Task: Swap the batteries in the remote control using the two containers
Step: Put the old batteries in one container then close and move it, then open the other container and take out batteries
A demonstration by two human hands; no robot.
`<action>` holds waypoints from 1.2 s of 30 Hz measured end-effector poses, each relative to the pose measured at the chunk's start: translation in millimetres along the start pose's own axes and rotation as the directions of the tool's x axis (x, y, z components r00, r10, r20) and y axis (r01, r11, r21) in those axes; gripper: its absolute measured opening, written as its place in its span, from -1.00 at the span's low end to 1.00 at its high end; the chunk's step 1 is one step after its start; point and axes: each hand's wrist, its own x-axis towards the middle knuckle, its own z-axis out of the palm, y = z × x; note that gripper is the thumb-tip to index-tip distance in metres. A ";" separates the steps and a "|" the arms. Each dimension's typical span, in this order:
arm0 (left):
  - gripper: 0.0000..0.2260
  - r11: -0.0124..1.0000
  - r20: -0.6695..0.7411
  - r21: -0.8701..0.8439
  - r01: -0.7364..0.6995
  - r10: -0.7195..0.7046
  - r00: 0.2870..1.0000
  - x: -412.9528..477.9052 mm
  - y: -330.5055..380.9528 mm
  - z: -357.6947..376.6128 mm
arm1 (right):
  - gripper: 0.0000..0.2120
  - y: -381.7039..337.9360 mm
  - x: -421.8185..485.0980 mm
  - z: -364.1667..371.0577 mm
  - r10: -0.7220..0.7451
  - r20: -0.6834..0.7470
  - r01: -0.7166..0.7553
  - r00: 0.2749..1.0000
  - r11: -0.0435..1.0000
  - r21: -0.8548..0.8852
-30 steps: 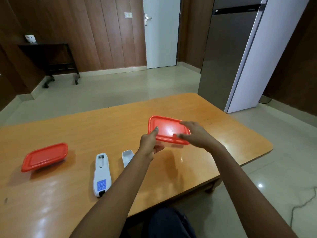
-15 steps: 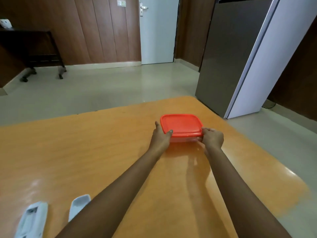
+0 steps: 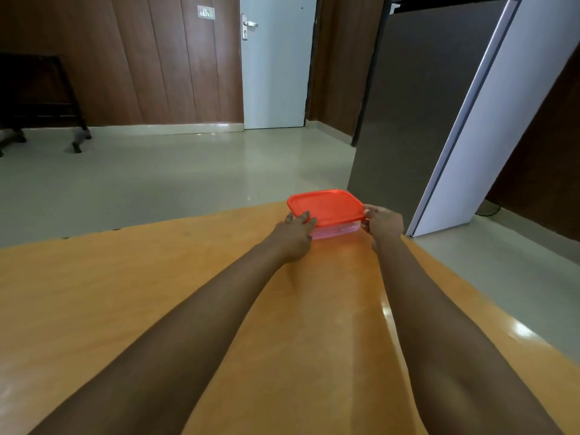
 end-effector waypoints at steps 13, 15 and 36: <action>-0.53 0.973 0.018 0.232 -0.011 0.007 1.000 33.5 -5.2 -7.2 | -0.74 1.3 20.6 24.2 -0.050 -0.157 0.045 0.986 0.998 -0.038; -0.53 0.972 0.043 0.234 -0.008 -0.002 0.999 34.0 -4.7 -9.3 | -0.73 0.6 16.4 25.4 -0.040 -0.150 0.035 0.988 0.999 -0.037; -0.79 0.469 -0.397 -0.869 -0.157 -0.470 0.788 -290.5 -18.1 -97.0 | -0.76 -62.4 -311.7 2.8 -0.153 0.144 0.146 0.978 0.988 0.058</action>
